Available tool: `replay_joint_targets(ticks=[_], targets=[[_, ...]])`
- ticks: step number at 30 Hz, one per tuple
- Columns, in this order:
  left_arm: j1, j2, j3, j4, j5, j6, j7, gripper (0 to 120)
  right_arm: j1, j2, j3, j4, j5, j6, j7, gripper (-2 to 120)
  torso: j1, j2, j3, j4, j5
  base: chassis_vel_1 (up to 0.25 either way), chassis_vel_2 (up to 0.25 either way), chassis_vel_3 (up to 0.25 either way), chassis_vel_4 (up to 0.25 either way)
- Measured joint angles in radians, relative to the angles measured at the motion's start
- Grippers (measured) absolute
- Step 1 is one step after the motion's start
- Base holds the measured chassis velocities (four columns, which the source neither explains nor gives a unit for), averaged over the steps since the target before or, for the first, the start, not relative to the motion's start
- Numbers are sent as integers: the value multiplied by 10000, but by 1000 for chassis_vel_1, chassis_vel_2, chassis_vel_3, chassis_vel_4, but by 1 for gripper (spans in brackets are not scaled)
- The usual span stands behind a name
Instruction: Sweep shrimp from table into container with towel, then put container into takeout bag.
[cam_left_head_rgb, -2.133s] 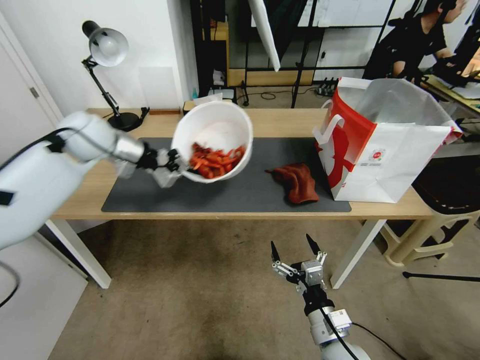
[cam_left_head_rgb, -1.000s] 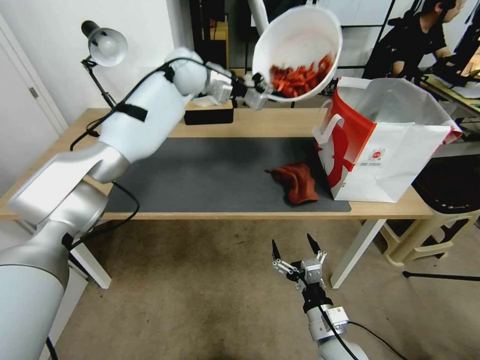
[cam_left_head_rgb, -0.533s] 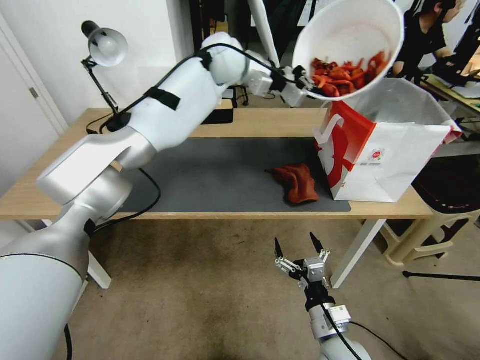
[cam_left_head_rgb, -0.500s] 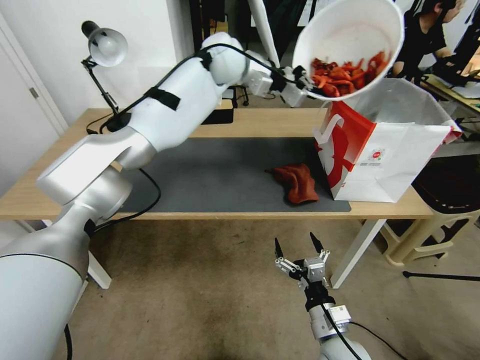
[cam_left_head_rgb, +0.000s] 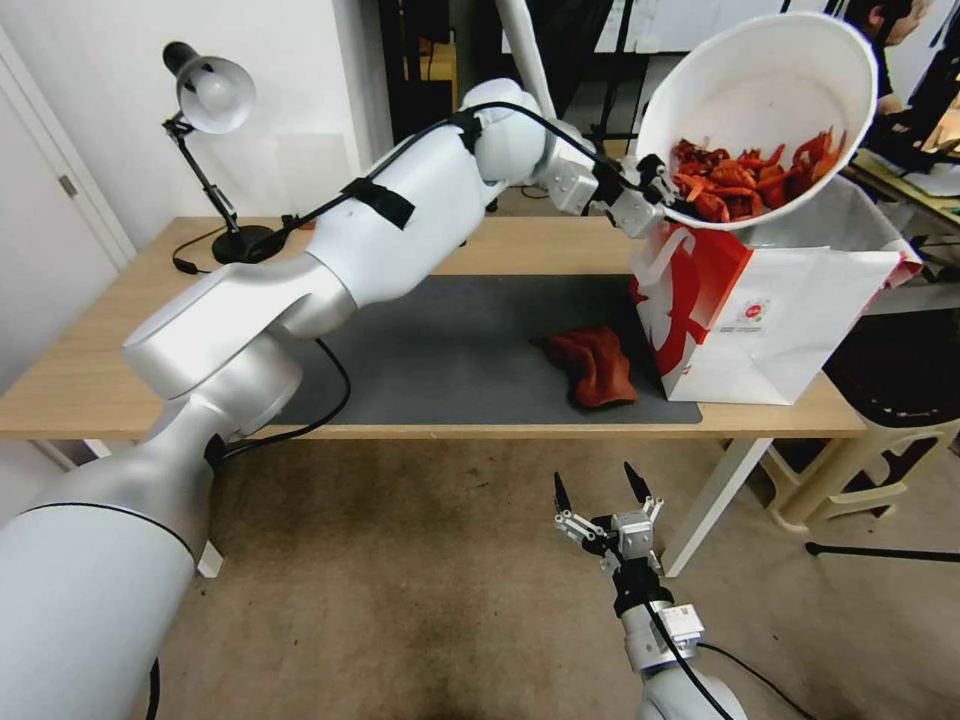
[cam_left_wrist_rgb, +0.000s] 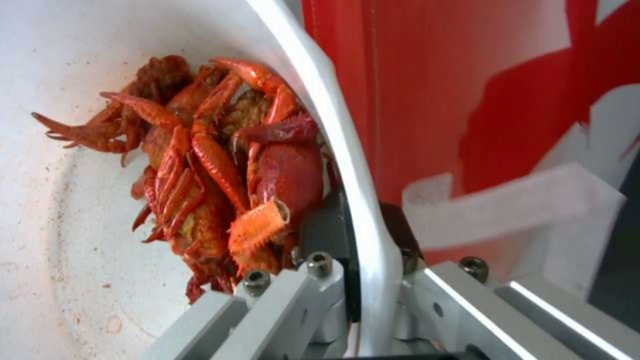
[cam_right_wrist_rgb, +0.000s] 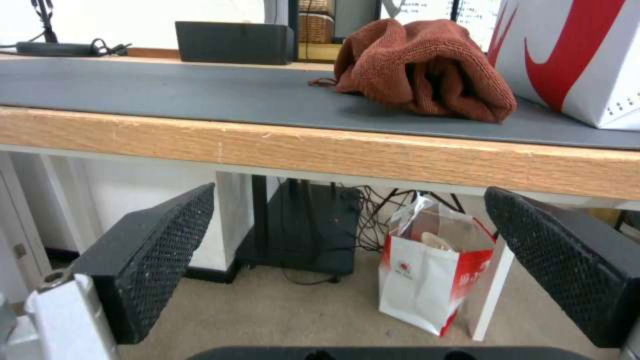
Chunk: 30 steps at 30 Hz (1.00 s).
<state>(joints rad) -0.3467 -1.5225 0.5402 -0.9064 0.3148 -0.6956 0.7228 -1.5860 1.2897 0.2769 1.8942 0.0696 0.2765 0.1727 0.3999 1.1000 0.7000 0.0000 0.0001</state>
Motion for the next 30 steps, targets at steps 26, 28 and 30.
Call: replay_joint_targets(ticks=[26, 28, 30], targets=[[-406, -882, -10, 596, 410, -22, 8, 0, -114, -53, 160, 13, 52, 37, -74, 100, 0, 0, 0, -3, 1, 0, 0, 0, 0], [-434, -881, 5, 685, 462, -29, 66, 0, -142, -67, 226, 32, 60, 48, -86, 100, 1, 0, 1, 3, -2, 0, 0, 0, 0], [-450, -879, 20, 733, 470, -28, 85, 0, -154, -72, 244, 30, 61, 60, -91, 100, 1, 0, 0, 3, -2, 0, 0, 0, 0]])
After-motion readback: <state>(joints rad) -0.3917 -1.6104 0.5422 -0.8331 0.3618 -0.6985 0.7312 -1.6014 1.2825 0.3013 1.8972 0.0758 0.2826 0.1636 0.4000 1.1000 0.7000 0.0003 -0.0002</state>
